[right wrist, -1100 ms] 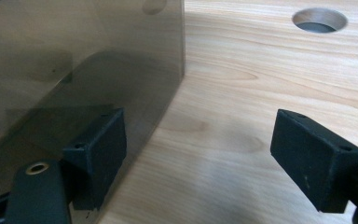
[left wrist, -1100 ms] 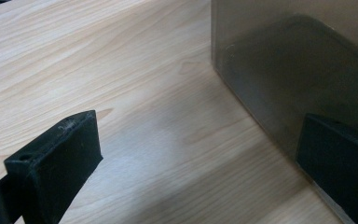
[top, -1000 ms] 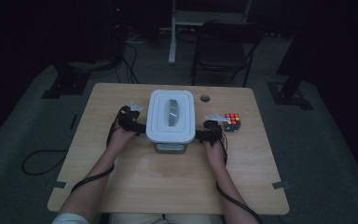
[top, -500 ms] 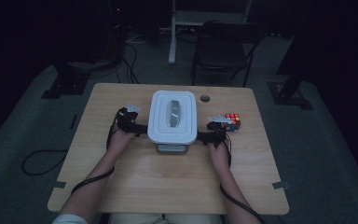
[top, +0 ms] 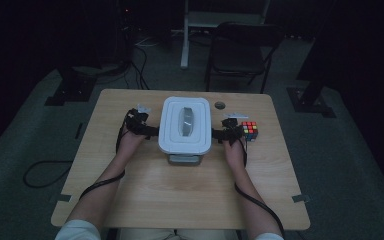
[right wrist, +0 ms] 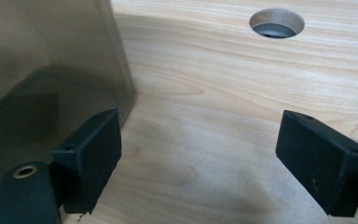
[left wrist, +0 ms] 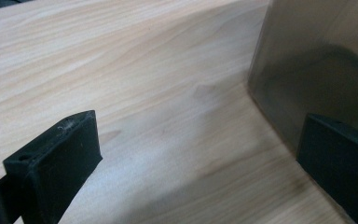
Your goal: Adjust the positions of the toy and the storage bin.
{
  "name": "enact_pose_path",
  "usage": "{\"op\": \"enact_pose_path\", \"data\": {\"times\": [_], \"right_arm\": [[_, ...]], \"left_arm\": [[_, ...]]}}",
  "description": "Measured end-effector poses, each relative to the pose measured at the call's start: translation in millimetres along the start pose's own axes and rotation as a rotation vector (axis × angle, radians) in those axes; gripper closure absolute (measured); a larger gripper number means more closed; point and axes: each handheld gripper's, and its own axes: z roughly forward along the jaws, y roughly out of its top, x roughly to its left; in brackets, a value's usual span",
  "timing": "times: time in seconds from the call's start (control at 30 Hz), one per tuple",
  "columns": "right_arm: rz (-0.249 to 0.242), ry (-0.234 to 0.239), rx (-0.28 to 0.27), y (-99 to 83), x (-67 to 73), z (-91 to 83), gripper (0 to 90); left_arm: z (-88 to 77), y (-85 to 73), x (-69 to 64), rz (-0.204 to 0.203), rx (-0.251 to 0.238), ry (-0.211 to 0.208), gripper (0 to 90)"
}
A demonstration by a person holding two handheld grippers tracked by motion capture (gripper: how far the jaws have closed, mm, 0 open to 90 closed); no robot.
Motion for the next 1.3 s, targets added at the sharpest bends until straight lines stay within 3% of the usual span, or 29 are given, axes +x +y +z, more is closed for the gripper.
{"op": "enact_pose_path", "data": {"times": [0.13, 0.17, 0.3, 0.4, 0.67, 0.9, 1.3], "right_arm": [[0.001, 0.026, -0.006, 4.0, 1.8, 0.8, 13.7], [-0.014, 0.053, -0.010, 5.2, 5.5, 1.1, 13.8], [-0.019, 0.049, -0.004, 5.3, 8.5, -0.2, 16.0], [-0.007, 0.080, 0.012, 4.6, 8.3, -3.7, 17.5], [-0.011, 0.089, 0.004, -1.2, 12.2, -13.2, 18.2], [-0.022, 0.090, -0.002, -9.3, 17.4, -22.7, 18.5], [-0.016, 0.107, -0.009, -24.3, 23.0, -38.4, 18.6]], "left_arm": [[0.4, 2.7, -1.4, 0.008, 0.006, -0.014, 0.4], [0.1, 5.5, -5.3, 0.019, 0.006, -0.028, 0.4], [-1.5, 7.6, -9.3, 0.022, 0.006, -0.019, 0.5], [-3.2, 6.8, -10.6, 0.026, 0.011, -0.021, 0.6], [-11.0, 2.6, -17.6, 0.049, 0.023, -0.025, 0.6], [-17.8, -6.1, -21.3, 0.032, 0.018, -0.045, 0.6], [-33.4, -18.0, -34.1, 0.065, 0.024, -0.048, 0.6]]}}
